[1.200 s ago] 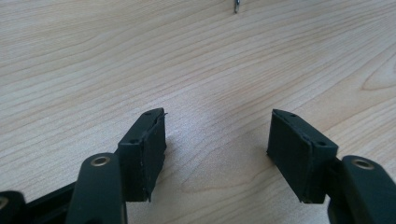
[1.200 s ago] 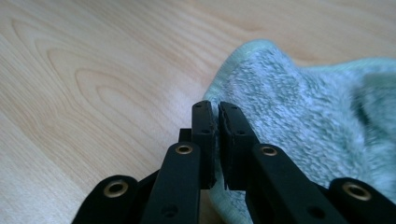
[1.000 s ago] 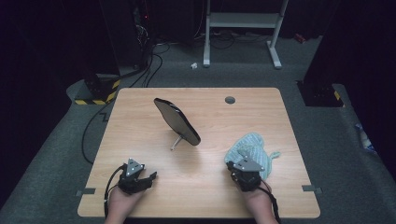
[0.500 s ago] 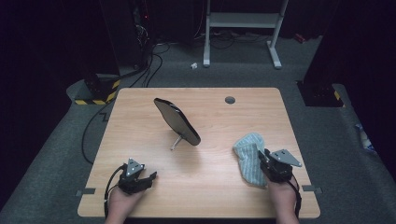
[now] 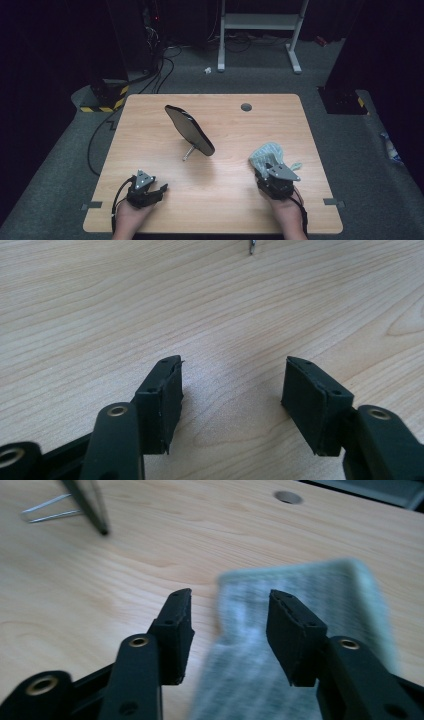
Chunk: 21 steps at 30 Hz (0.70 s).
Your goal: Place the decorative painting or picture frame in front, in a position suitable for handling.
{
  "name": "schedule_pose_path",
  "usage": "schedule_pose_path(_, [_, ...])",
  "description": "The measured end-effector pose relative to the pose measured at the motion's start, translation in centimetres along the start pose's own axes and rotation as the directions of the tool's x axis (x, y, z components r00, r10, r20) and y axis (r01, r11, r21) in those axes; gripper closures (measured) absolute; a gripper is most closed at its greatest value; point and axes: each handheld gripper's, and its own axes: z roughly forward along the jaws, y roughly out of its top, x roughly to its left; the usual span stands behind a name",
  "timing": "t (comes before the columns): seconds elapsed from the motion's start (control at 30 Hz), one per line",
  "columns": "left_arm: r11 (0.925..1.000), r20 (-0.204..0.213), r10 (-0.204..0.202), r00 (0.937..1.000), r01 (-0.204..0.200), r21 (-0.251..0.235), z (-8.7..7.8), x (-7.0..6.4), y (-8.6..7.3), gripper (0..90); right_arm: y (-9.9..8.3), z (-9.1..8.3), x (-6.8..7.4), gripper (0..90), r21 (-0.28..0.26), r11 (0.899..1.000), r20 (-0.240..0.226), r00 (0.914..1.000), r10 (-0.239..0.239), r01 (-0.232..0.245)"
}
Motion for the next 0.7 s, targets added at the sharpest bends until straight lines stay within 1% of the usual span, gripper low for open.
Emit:
schedule_pose_path(0.07, [1.0000, 0.000, 0.000, 1.0000, 0.000, 0.000, 0.0, 0.0, 0.0, 41.2, -0.4, 0.2, -1.3, 45.9, 0.017, 0.999, 0.006, 0.9992, 0.039, -0.040])
schedule_pose_path(0.13, [1.0000, 0.000, 0.000, 1.0000, 0.000, 0.000, 0.0, 0.0, 0.0, 41.1, -1.1, 0.7, -2.3, 41.6, 0.059, 0.996, 0.006, 0.9978, 0.066, -0.067])
schedule_pose_path(0.2, [1.0000, -0.003, 0.001, 1.0000, -0.001, 0.009, 0.0, 0.0, 0.2, 41.2, -1.7, 1.2, -2.7, 39.0, 0.087, 0.993, -0.002, 0.9962, 0.087, -0.086])
schedule_pose_path(0.23, [1.0000, -0.006, 0.004, 1.0000, -0.004, 0.008, 0.0, 0.0, 0.3, 41.2, -1.8, 1.2, -2.7, 38.3, 0.088, 0.992, -0.002, 0.9963, 0.086, -0.086])
schedule_pose_path(0.27, [1.0000, -0.002, -0.006, 1.0000, 0.006, 0.004, 0.0, 0.0, 0.4, 41.6, -1.5, 0.9, -2.6, 37.8, 0.074, 0.994, -0.008, 0.9965, 0.084, -0.083])
schedule_pose_path(0.3, [0.9997, 0.014, -0.022, 0.9997, 0.022, -0.007, 0.0, 0.0, 0.6, 41.6, -1.3, 0.7, -2.4, 37.7, 0.067, 0.995, -0.010, 0.9966, 0.082, -0.081])
schedule_pose_path(0.4, [0.9998, 0.009, -0.006, 0.9999, 0.007, -0.017, 0.4, -0.5, 1.4, 41.3, -0.5, -0.1, -1.2, 37.5, 0.027, 0.998, -0.044, 0.9973, 0.058, -0.057])
schedule_pose_path(0.47, [0.9999, 0.013, -0.001, 0.9999, 0.002, -0.016, 0.7, -0.8, 2.1, 41.2, -0.2, -0.3, 0.1, 37.5, 0.018, 0.999, -0.078, 0.9964, 0.031, -0.030])
schedule_pose_path(0.53, [0.9997, 0.024, 0.003, 0.9997, -0.002, -0.024, 1.3, -1.3, 3.0, 41.5, -0.3, -0.1, 1.1, 37.6, 0.027, 1.000, -0.105, 0.9944, 0.011, -0.008])
schedule_pose_path(0.6, [0.9997, 0.021, 0.014, 0.9997, -0.013, -0.023, 1.9, -1.7, 3.7, 42.9, -0.7, 0.4, 2.3, 38.4, 0.045, 0.999, -0.148, 0.9891, -0.001, 0.007])
schedule_pose_path(0.63, [0.9997, 0.022, 0.015, 0.9996, -0.014, -0.022, 2.4, -1.9, 4.1, 43.0, -0.9, 0.6, 2.6, 38.6, 0.056, 0.998, -0.161, 0.9870, 0.000, 0.009])
schedule_pose_path(0.7, [0.9995, 0.023, 0.012, 0.9997, -0.011, -0.031, 3.3, -2.1, 4.9, 44.4, -1.5, 1.2, 3.8, 39.3, 0.085, 0.996, -0.198, 0.9802, -0.010, 0.028])
